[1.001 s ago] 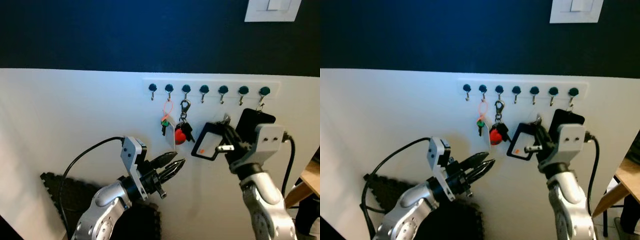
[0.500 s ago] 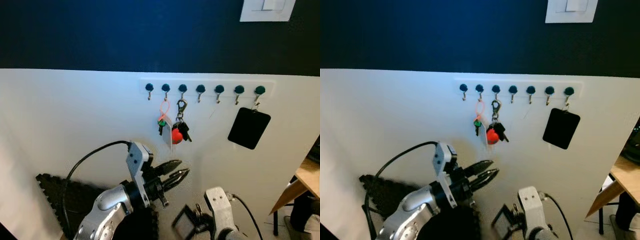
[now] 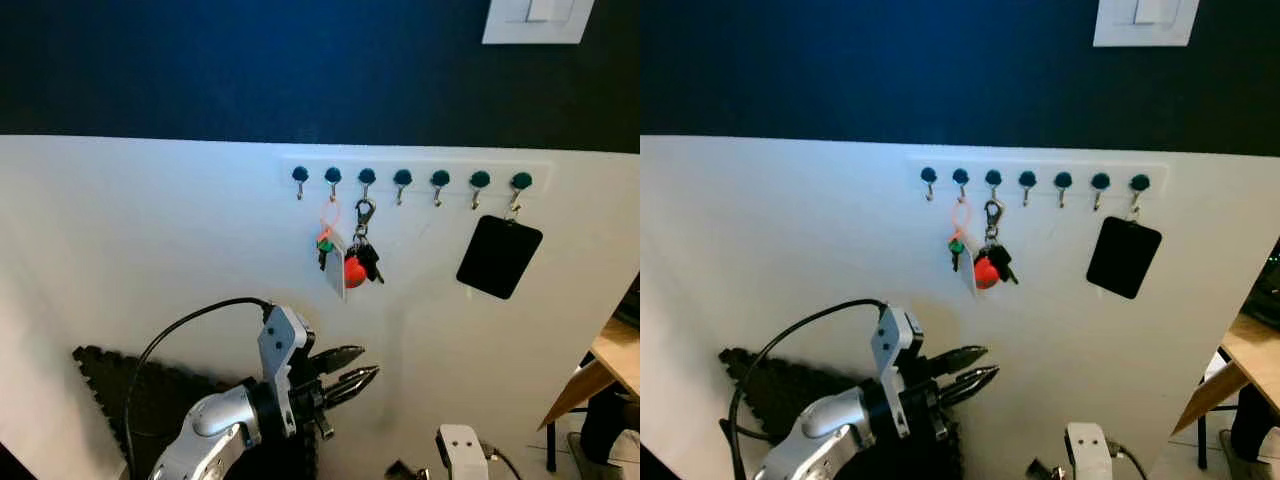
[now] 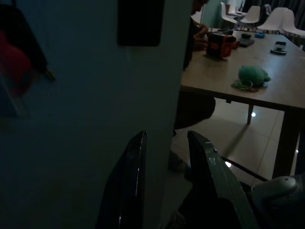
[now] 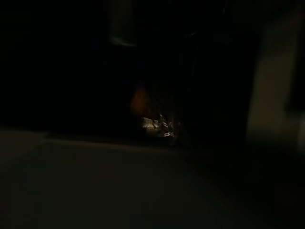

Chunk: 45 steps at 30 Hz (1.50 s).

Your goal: Hang keys on a hook

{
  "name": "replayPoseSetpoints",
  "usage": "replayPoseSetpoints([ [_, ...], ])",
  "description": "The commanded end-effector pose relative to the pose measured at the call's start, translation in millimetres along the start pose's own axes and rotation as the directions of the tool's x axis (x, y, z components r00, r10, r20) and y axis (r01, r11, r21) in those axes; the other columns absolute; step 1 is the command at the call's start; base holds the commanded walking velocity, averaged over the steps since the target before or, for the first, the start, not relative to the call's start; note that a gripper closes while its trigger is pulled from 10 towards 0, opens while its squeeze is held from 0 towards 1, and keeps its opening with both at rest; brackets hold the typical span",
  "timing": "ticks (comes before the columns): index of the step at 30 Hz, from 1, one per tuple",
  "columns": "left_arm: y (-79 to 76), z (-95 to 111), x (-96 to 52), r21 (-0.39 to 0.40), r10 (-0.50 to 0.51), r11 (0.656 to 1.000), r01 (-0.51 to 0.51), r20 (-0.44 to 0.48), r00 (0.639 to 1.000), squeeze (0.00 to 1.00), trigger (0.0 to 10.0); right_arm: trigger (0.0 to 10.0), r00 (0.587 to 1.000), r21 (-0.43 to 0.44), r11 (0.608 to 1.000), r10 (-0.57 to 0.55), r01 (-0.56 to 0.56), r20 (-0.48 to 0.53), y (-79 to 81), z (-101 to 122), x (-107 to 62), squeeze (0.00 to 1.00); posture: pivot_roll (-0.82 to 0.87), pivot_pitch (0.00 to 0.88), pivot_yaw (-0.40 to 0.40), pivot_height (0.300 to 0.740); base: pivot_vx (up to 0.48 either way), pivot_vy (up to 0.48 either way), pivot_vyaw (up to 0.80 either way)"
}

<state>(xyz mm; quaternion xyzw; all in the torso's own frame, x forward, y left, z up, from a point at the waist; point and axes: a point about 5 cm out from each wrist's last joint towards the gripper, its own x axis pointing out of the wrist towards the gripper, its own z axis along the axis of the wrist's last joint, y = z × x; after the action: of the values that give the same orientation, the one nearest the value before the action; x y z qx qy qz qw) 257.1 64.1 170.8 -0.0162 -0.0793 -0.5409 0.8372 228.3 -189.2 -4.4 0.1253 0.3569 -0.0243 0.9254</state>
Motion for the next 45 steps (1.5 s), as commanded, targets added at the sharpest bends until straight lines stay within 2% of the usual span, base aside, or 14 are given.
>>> replayPoseSetpoints([
  [1, -0.5, -4, -4.1, 0.011, -0.008, 1.0, 0.009, -0.031, 0.999, 0.0, 10.0, 10.0, 0.996, 0.089, 0.994, -0.07, 0.064, 0.063, -9.1, 7, 0.3, 0.0, 0.06, 0.072, 0.045, 0.74, 0.0, 0.0, 0.0],
  [3, -0.5, -4, -4.4, 0.014, -0.009, 1.0, 0.009, -0.032, 0.999, 0.0, 10.0, 10.0, 0.976, 0.209, 0.969, -0.165, 0.133, 0.144, -15.7, 16, -0.6, 0.0, 0.06, 0.072, 0.046, 0.74, 0.0, 0.0, 0.0],
  [4, -0.5, -4, -4.4, 0.014, -0.009, 1.0, 0.009, -0.032, 0.999, 0.0, 10.0, 10.0, 0.976, 0.209, 0.969, -0.165, 0.133, 0.144, -15.7, 16, -0.6, 0.0, 0.06, 0.072, 0.046, 0.74, 0.0, 0.0, 0.0],
  [8, -0.8, -4, -4.2, 0.02, -0.014, 1.0, 0.015, -0.034, 0.999, 0.0, 10.0, 10.0, 0.909, 0.354, 0.904, -0.336, 0.238, 0.247, -26.8, 32, -6.7, 0.0, 0.06, 0.071, 0.049, 0.74, 0.0, 0.0, 0.0],
  [11, -0.2, -3, -3.0, 0.026, -0.017, 1.0, 0.018, -0.033, 0.999, 0.0, 10.0, 10.0, 0.83, 0.484, 0.827, -0.466, 0.286, 0.305, -32.7, 46, -16.0, 0.0, 0.07, 0.073, 0.051, 0.74, 0.0, 0.0, 0.0],
  [15, 0.0, -3, -2.7, 0.028, -0.018, 0.999, 0.019, -0.033, 0.999, 0.0, 10.0, 10.0, 0.815, 0.518, 0.805, -0.491, 0.29, 0.307, -33.7, 49, -17.3, 0.0, 0.07, 0.073, 0.051, 0.74, 0.0, 0.0, 0.0],
  [18, -0.1, -3, -2.7, 0.034, -0.023, 0.999, 0.024, -0.037, 0.999, 0.0, 10.0, 10.0, 0.765, 0.598, 0.756, -0.544, 0.268, 0.345, -32.8, 66, -23.0, 0.0, 0.06, 0.073, 0.054, 0.74, 0.0, 0.0, 0.0],
  [25, 0.3, -3, -2.9, 0.039, -0.024, 0.999, 0.025, -0.038, 0.999, 0.0, 10.0, 10.0, 0.726, 0.647, 0.743, -0.539, 0.172, 0.426, -21.6, 93, -31.9, 0.0, 0.06, 0.073, 0.054, 0.74, 0.0, 0.0, 0.0],
  [30, -0.7, -4, -3.6, 0.041, -0.025, 0.999, 0.027, -0.039, 0.999, 0.0, 10.0, 10.0, 0.715, 0.565, 0.822, -0.439, 0.076, 0.543, 0.6, 115, -39.4, 0.0, 0.06, 0.072, 0.052, 0.74, 0.0, 0.0, 0.0],
  [32, -1.2, -4, -3.5, 0.043, -0.028, 0.999, 0.029, -0.041, 0.999, 0.0, 10.0, 10.0, 0.729, 0.474, 0.881, -0.334, 0.015, 0.598, 17.4, 124, -41.3, 0.0, 0.06, 0.073, 0.049, 0.74, 0.0, 0.0, 0.0],
  [36, -1.4, -4, -3.3, 0.045, -0.03, 0.998, 0.032, -0.043, 0.999, 0.0, 10.0, 10.0, 0.742, 0.384, 0.923, -0.24, -0.026, 0.626, 31.7, 130, -42.0, 0.0, 0.06, 0.073, 0.049, 0.74, 0.0, 0.0, 0.0],
  [37, -1.7, -4, -3.0, 0.047, -0.034, 0.998, 0.036, -0.039, 0.999, 0.0, 10.0, 10.0, 0.779, 0.224, 0.974, -0.127, -0.018, 0.614, 46.2, 131, -40.3, 0.0, 0.06, 0.073, 0.048, 0.74, 0.0, 0.0, 0.0],
  [38, -1.9, -3, -2.8, 0.048, -0.036, 0.998, 0.038, -0.038, 0.999, 0.0, 10.0, 10.0, 0.791, 0.156, 0.988, -0.086, -0.013, 0.606, 51.0, 131, -39.9, 0.0, 0.07, 0.071, 0.049, 0.74, 0.0, 0.0, 0.0],
  [45, -2.0, -2, -2.9, 0.048, -0.041, 0.998, 0.043, -0.034, 0.999, 0.0, 10.0, 10.0, 0.817, 0.048, 0.999, -0.032, 0.006, 0.576, 56.7, 132, -41.7, 0.0, 0.07, 0.074, 0.053, 0.74, 0.0, 0.0, 0.0],
])
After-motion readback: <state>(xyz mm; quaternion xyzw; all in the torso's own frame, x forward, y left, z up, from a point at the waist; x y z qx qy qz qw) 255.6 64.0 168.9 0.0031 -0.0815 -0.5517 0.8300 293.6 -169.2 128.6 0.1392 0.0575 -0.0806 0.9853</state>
